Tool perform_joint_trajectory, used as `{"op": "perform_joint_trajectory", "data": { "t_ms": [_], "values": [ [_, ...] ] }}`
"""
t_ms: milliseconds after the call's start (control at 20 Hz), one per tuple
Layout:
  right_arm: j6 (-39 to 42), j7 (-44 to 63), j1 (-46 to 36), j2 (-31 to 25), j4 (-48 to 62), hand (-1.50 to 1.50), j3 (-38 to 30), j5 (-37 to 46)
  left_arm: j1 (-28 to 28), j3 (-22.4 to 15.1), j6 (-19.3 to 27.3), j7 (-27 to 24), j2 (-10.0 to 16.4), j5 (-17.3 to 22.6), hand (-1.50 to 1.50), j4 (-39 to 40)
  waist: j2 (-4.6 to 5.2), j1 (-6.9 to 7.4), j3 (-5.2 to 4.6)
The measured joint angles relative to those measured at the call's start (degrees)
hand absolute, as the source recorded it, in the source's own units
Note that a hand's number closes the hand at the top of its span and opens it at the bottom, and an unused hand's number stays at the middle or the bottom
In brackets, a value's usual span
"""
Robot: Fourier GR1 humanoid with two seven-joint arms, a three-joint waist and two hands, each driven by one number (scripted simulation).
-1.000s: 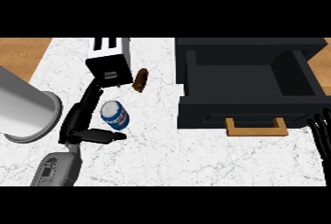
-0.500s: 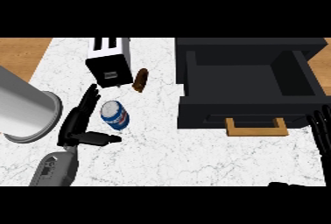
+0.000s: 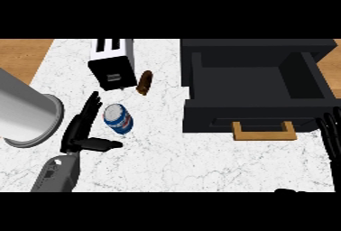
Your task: Pick up the can, place it into the drawer and close the drawer
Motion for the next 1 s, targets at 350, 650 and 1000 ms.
{"op": "perform_joint_trajectory", "data": {
  "t_ms": [350,650,1000],
  "values": [
    [0.96,0.18,-0.99,-0.86,0.93,-1.5,-1.46,-1.02,-2.84,0.65,1.39,-4.88,-0.52,-0.56,-1.5,8.33,0.02,-0.05,-0.02],
    [0.97,2.08,-0.6,-0.61,-1.5,-1.5,-1.5,-1.17,-5.84,1.72,0.14,-8.14,0.94,-0.14,-1.5,14.52,0.04,-0.1,-0.02],
    [1.39,2.97,0.29,-0.23,-2.84,-1.5,-1.47,-1.72,-8.54,1.55,1.7,-7.27,-0.03,0.1,-1.5,16.57,0.01,-0.08,0.0]
  ]
}}
